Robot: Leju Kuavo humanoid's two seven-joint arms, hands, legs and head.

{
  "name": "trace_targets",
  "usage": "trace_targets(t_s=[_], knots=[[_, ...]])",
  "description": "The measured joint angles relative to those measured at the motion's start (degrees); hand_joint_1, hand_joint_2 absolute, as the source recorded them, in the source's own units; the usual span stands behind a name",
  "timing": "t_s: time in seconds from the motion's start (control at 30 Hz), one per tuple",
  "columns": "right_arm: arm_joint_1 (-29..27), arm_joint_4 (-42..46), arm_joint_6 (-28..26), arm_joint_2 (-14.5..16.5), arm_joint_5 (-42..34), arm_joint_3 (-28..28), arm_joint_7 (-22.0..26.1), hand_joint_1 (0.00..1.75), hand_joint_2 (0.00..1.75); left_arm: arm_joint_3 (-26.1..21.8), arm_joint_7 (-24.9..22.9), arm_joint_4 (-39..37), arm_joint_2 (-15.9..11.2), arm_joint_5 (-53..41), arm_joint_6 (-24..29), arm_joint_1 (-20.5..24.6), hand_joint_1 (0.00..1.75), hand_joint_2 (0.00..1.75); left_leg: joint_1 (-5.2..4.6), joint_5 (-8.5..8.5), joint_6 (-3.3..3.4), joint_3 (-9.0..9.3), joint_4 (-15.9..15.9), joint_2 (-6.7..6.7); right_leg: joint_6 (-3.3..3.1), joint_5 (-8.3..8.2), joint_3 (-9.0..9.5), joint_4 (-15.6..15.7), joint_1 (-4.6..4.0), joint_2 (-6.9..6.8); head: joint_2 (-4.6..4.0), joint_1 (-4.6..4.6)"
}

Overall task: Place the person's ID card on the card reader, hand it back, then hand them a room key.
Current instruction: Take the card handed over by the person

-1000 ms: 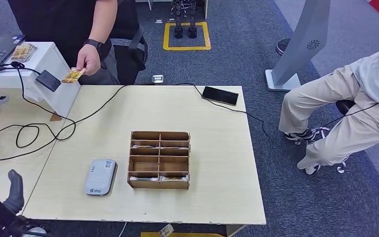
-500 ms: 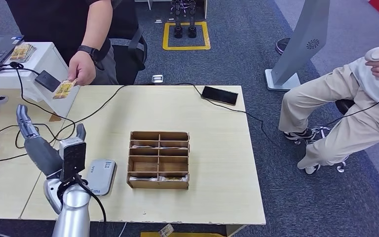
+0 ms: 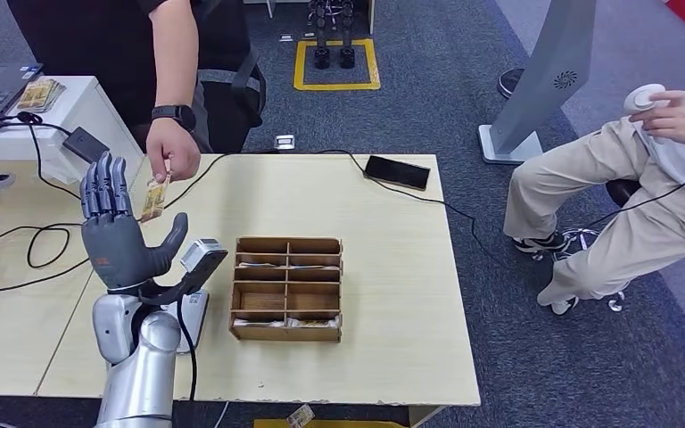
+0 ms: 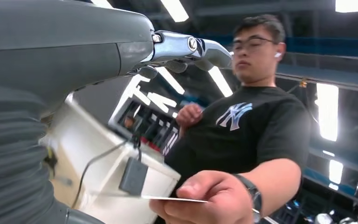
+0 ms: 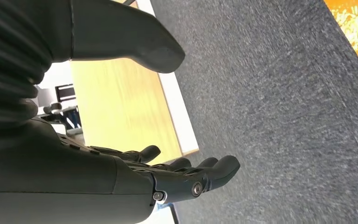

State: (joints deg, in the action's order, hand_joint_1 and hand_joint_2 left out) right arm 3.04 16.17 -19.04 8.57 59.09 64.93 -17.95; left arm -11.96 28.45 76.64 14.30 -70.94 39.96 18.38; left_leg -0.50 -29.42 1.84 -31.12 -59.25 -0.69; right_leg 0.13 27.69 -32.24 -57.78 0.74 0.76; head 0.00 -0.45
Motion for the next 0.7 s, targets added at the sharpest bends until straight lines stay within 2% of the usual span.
trace_targets(t_s=[0.13, 0.27, 0.3, 0.4, 0.43, 0.53, 0.7], knots=[[0.03, -0.24, 0.80, -0.58, 0.82, -0.19, 0.30, 0.00, 1.75, -2.44, -4.11, -0.57, 0.02, -9.74, 0.02, 1.73, 0.00, 1.75, 0.00, 0.00, 0.00, 0.00, 0.00, 0.00, 0.00, 0.00, 0.00, 0.00, 0.00, -0.01, 0.00, 0.01], [0.02, -0.41, 0.96, -0.97, 1.60, -0.23, -0.05, 0.00, 1.75, -1.88, -13.74, -0.99, -1.35, -13.27, 0.04, 2.95, 0.00, 1.75, 0.01, 0.00, 0.00, 0.01, 0.00, 0.01, 0.00, 0.00, -0.03, 0.00, -0.02, 0.01, 0.00, -0.01], [0.02, -0.44, 1.03, -1.05, 1.79, -0.23, -0.04, 0.00, 1.75, -1.13, -16.98, -1.15, -2.05, -13.51, 0.04, 3.23, 0.17, 1.75, 0.02, 0.00, 0.00, 0.00, 0.00, 0.01, 0.00, 0.00, -0.04, -0.01, -0.02, 0.01, 0.00, -0.01], [0.06, -0.49, 1.40, -1.36, 2.21, -0.25, 0.14, 0.00, 1.75, 2.65, -25.75, -2.17, -4.86, -13.83, 0.04, 4.07, 1.48, 1.75, 0.02, 0.00, -0.01, -0.01, 0.01, 0.00, -0.01, 0.01, -0.05, -0.01, -0.03, 0.00, 0.00, -0.01], [0.08, -0.49, 1.51, -1.45, 2.28, -0.25, 0.24, 0.00, 1.75, 4.01, -27.67, -2.63, -5.76, -13.86, 0.04, 4.32, 1.75, 1.75, 0.03, 0.00, -0.01, -0.01, 0.01, 0.00, -0.01, 0.01, -0.05, -0.01, -0.03, 0.00, 0.00, -0.01], [0.12, -0.54, 1.60, -1.61, 2.60, -0.26, 0.42, 0.00, 1.75, 7.34, -30.36, -3.97, -7.78, -13.74, 0.04, 4.77, 1.75, 1.75, 0.02, 0.00, -0.01, -0.01, 0.01, 0.01, -0.01, 0.00, -0.04, -0.01, -0.02, 0.01, 0.00, -0.01], [0.12, -0.65, 1.58, -1.64, 2.87, -0.26, 0.40, 0.00, 1.75, 9.60, -30.69, -5.36, -9.32, -13.52, 0.04, 4.87, 1.75, 1.75, 0.01, 0.00, 0.00, -0.03, 0.00, 0.01, 0.00, 0.00, -0.05, -0.01, -0.01, 0.02, 0.00, -0.01]])
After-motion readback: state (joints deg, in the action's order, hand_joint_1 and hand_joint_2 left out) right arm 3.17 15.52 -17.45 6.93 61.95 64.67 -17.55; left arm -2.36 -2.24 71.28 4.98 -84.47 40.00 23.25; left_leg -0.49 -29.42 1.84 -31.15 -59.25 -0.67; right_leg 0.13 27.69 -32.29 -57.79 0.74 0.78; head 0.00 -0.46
